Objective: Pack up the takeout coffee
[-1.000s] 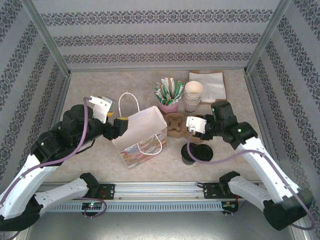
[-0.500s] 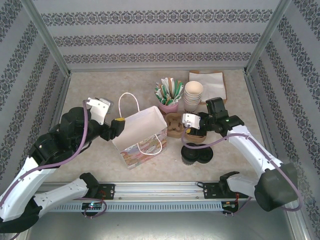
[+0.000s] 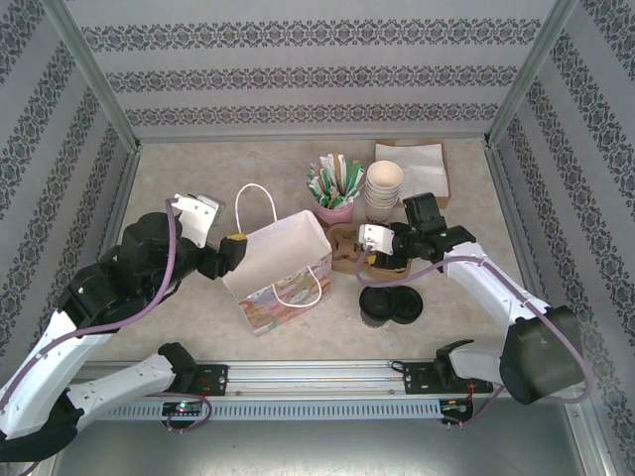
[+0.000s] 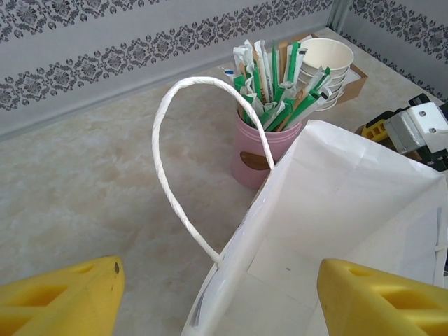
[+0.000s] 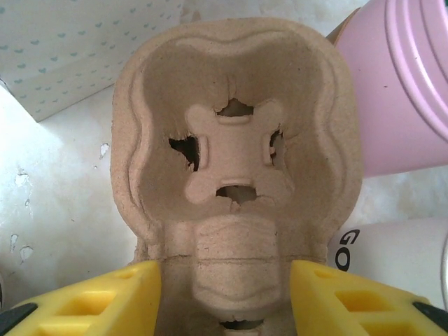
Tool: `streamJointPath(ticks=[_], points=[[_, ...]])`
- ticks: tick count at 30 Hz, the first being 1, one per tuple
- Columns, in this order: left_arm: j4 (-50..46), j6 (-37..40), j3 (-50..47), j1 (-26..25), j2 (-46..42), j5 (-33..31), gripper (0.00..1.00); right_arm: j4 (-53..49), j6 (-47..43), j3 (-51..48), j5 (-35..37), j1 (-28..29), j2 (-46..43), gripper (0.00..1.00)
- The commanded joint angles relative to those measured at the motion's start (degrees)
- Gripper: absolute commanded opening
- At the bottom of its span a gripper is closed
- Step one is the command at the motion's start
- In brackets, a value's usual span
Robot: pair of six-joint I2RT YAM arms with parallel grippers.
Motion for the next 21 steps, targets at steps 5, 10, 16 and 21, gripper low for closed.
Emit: streamJointPath(ticks=[5, 10, 16, 21], points=[[-1.84, -0.49, 0.34, -0.76, -0.31, -1.57, 0.74, 0.53, -0.76, 0.84, 1.16, 0.04, 1.84, 0.52], [-2.11, -0.64, 0.47, -0.82, -0.33, -1.73, 0.74, 0.2, -0.85, 1.62, 1.59, 0.5, 2.74, 0.52], [-2.16, -0.99, 0.35, -0.8, -0.47, -1.77, 0.74, 0.9, -0.49, 2.16, 1.42, 1.24, 3.44, 0.52], [-2.22, -1.08, 0.38, -0.82, -0.52, -1.83, 0.74, 1.12, -0.41, 2.68, 1.74, 1.69, 3.97, 0.52]])
